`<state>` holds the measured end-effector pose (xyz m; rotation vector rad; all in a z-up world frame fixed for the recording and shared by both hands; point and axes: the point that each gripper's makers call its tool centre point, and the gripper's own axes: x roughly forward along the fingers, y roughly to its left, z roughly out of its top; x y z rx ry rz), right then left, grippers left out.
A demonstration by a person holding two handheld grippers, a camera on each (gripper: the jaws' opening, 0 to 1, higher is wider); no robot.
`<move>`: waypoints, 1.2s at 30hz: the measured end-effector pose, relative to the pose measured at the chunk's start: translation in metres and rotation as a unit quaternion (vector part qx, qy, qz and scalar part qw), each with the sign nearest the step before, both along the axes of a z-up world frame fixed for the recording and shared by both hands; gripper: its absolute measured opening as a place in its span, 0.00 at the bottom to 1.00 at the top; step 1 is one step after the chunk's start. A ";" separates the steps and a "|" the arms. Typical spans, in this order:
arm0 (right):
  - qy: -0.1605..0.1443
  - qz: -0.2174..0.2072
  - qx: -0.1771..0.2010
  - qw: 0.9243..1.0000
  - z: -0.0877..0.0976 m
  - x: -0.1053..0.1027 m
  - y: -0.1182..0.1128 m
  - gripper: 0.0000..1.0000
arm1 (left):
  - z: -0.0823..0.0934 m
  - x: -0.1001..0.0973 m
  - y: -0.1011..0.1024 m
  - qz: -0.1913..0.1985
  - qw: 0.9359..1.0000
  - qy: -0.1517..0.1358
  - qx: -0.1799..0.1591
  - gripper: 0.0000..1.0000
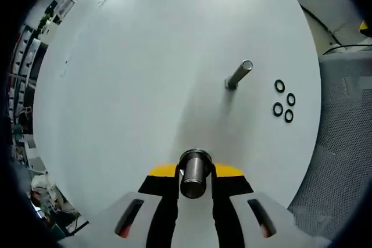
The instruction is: Place the washer onto the threaded stud by aligning its center hole with the stud, sliding it down to the base, and recovering from edge contact or off-axis alignment until the washer reaches the visible bottom stop.
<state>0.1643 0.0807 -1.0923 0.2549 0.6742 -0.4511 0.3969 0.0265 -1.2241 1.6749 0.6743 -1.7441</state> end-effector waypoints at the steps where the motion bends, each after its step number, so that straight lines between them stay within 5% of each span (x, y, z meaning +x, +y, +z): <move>1: 0.000 0.000 0.000 1.000 0.000 0.001 0.000 0.32 | -0.001 0.000 0.001 0.002 1.000 0.000 0.001 0.19; 16: -0.003 0.006 0.002 1.000 -0.001 0.002 0.002 0.31 | -0.002 -0.003 0.001 0.039 0.999 0.017 -0.011 0.21; 27: -0.008 0.011 0.001 1.000 0.001 0.004 0.003 0.31 | 0.027 0.004 0.002 0.067 0.996 0.014 -0.057 0.27; 31: -0.009 0.013 0.001 1.000 0.001 0.004 0.004 0.31 | 0.046 0.005 0.001 0.135 0.982 0.063 -0.116 0.27; 36: -0.012 0.007 0.000 1.000 0.003 0.003 0.002 0.31 | 0.067 0.009 0.024 0.171 0.972 0.072 -0.145 0.26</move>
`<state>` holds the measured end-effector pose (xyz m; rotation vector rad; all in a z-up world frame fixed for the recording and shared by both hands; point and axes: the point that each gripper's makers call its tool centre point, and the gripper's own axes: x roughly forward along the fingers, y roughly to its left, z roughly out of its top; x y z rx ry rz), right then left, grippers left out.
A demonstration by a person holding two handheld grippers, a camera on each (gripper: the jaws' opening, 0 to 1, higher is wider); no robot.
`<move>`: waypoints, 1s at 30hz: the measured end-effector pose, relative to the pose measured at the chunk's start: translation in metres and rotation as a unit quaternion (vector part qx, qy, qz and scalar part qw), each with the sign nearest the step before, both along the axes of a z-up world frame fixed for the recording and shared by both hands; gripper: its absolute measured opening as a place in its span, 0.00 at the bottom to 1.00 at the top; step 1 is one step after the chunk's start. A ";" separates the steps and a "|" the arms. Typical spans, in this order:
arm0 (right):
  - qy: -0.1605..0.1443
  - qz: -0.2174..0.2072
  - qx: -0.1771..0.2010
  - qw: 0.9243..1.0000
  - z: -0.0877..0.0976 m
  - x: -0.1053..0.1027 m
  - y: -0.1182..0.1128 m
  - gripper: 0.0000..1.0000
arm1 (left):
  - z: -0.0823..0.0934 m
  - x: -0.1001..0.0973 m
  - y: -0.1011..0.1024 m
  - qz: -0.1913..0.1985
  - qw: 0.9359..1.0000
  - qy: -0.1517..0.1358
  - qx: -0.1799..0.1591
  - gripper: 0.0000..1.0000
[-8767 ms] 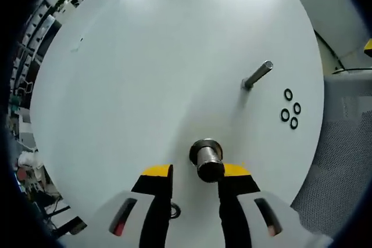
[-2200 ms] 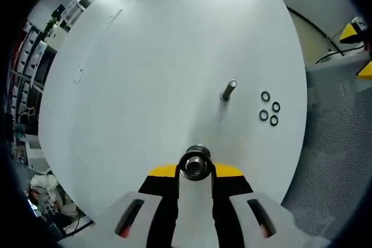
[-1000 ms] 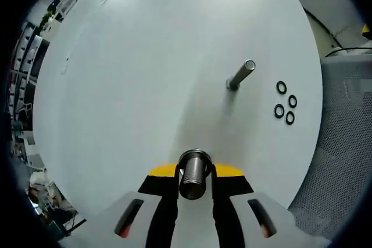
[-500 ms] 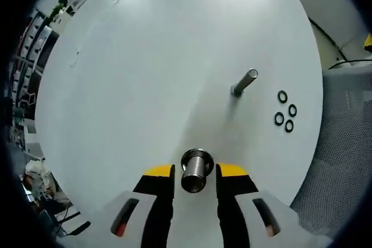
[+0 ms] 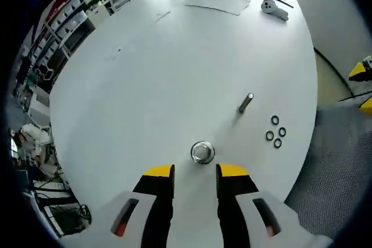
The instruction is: Place the washer onto the threaded stud by aligning its center hole with the stud, sliding it down to the base, and recovering from edge contact or off-axis alignment until the washer reaches the visible bottom stop.
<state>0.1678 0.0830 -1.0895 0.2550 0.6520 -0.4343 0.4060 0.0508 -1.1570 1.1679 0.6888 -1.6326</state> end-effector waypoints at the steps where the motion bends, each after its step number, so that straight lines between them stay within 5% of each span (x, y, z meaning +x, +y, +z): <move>1: 0.000 -0.002 0.000 1.000 0.000 0.000 0.000 0.31 | 0.003 0.000 0.003 0.010 1.000 0.004 -0.006 0.26; 7: 0.000 -0.007 -0.001 1.000 -0.001 -0.001 -0.002 0.31 | 0.012 -0.002 0.028 0.095 0.992 0.065 -0.041 0.27; 11: -0.008 -0.008 -0.005 1.000 0.002 0.000 -0.003 0.31 | 0.018 -0.011 0.048 0.121 0.987 0.080 -0.072 0.30; 18: 0.006 -0.005 0.002 1.000 -0.001 -0.003 0.001 0.31 | 0.035 -0.007 0.078 0.128 0.982 0.096 -0.104 0.31; 27: 0.025 -0.001 0.011 1.000 -0.007 -0.005 0.004 0.32 | 0.057 0.008 0.105 0.156 0.966 0.114 -0.172 0.32; 30: 0.030 0.002 0.010 1.000 -0.008 -0.005 0.004 0.32 | 0.065 0.009 0.109 0.175 0.956 0.146 -0.184 0.34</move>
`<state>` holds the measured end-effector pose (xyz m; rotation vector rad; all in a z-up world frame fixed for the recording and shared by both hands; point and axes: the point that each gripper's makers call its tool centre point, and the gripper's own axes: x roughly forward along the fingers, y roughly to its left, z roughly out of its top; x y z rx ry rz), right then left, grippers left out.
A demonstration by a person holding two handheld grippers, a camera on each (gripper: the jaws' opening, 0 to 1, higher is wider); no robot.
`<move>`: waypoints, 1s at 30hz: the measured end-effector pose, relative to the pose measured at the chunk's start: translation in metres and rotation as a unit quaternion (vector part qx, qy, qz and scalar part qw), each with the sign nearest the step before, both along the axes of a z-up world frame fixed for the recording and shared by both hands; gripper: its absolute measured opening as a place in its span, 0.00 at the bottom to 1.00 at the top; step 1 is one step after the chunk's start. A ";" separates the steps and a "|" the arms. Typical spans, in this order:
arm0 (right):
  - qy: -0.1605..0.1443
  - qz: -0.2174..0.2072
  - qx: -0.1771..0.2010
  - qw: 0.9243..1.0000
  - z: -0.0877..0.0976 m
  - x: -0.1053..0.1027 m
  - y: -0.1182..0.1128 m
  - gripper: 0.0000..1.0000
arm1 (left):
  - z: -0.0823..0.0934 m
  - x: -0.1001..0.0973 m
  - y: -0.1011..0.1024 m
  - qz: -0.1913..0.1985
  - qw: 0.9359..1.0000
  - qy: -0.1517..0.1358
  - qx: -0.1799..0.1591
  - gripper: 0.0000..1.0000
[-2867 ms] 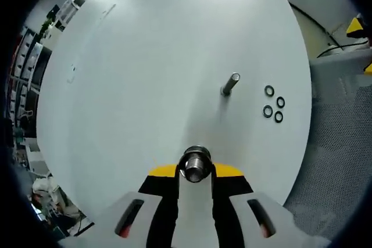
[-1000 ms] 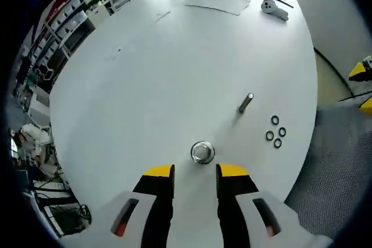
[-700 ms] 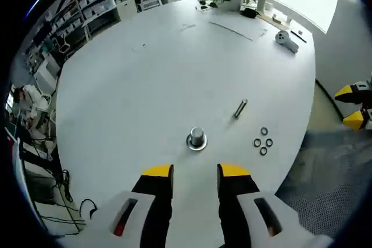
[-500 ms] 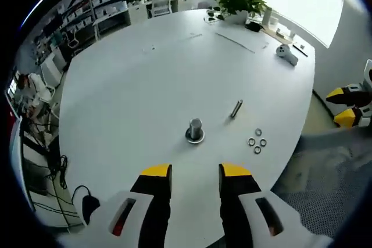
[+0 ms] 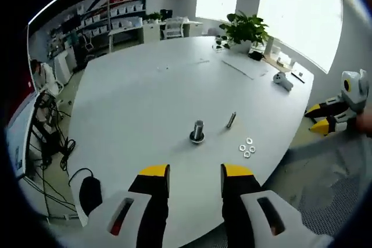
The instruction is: Place the washer onto the threaded stud by aligning its center hole with the stud, sliding it down to the base, and recovering from edge contact or off-axis alignment until the washer reaches the visible bottom stop.
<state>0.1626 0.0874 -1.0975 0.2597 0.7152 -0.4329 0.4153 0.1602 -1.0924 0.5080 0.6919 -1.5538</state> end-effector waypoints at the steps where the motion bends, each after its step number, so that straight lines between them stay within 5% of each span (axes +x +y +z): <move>1: -0.002 -0.002 0.000 1.000 0.002 0.000 0.001 0.32 | 0.004 -0.001 0.004 -0.002 1.000 -0.003 -0.004 0.34; 4: -0.006 -0.012 0.001 1.000 0.000 -0.001 -0.003 0.32 | 0.007 -0.002 0.011 -0.004 1.000 -0.005 -0.007 0.34; 7: 0.005 -0.009 0.002 1.000 -0.005 -0.003 -0.003 0.32 | 0.013 0.000 0.020 0.019 0.999 0.026 -0.025 0.35; 30: 0.030 -0.011 0.007 0.999 -0.006 -0.007 -0.002 0.32 | 0.030 0.004 0.072 0.023 0.997 0.021 -0.070 0.33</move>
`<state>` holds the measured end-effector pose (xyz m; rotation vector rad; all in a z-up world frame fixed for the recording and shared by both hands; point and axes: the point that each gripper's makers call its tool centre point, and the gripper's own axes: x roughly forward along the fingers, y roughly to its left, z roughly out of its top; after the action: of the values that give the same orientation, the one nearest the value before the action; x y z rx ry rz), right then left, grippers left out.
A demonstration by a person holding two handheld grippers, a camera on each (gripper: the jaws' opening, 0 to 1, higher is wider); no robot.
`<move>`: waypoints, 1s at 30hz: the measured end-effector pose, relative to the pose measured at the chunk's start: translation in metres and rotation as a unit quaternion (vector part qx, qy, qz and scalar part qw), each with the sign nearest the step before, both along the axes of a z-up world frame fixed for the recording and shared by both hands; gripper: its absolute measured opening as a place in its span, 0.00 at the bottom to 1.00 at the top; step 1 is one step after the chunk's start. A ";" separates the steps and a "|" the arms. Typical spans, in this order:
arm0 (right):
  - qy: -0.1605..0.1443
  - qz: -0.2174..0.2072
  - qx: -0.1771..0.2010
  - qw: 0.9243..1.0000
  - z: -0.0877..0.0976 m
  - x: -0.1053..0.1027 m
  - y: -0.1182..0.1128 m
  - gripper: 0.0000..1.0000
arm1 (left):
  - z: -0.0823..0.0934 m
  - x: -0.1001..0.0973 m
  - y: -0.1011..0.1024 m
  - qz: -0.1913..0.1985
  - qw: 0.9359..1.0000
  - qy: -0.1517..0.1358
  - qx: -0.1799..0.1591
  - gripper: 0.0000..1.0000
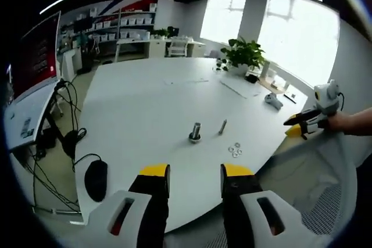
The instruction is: Place the washer onto the threaded stud by aligning its center hole with the stud, sliding it down to the base, and recovering from edge contact or off-axis alignment until the washer reaches the visible bottom stop.
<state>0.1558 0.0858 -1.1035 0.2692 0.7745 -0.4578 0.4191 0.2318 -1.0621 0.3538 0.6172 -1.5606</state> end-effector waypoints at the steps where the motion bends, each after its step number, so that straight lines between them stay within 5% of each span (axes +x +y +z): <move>1: 0.000 0.000 0.000 1.000 -0.001 0.000 -0.001 0.32 | -0.001 -0.001 0.001 0.000 1.000 0.005 0.000 0.33; 13: 0.001 -0.010 -0.001 1.000 -0.004 -0.002 -0.005 0.32 | -0.007 -0.030 0.009 -0.038 0.999 0.013 0.001 0.32; 16: 0.001 -0.011 -0.001 1.000 -0.002 -0.003 -0.005 0.32 | -0.001 -0.038 0.008 -0.034 0.999 0.037 -0.014 0.33; 30: 0.004 -0.012 0.000 1.000 -0.002 -0.004 -0.004 0.31 | 0.001 -0.037 0.010 -0.014 1.000 0.005 -0.018 0.34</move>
<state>0.1517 0.0822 -1.1054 0.2763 0.7796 -0.4817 0.3821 0.2419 -1.0607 0.3299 0.5933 -1.5994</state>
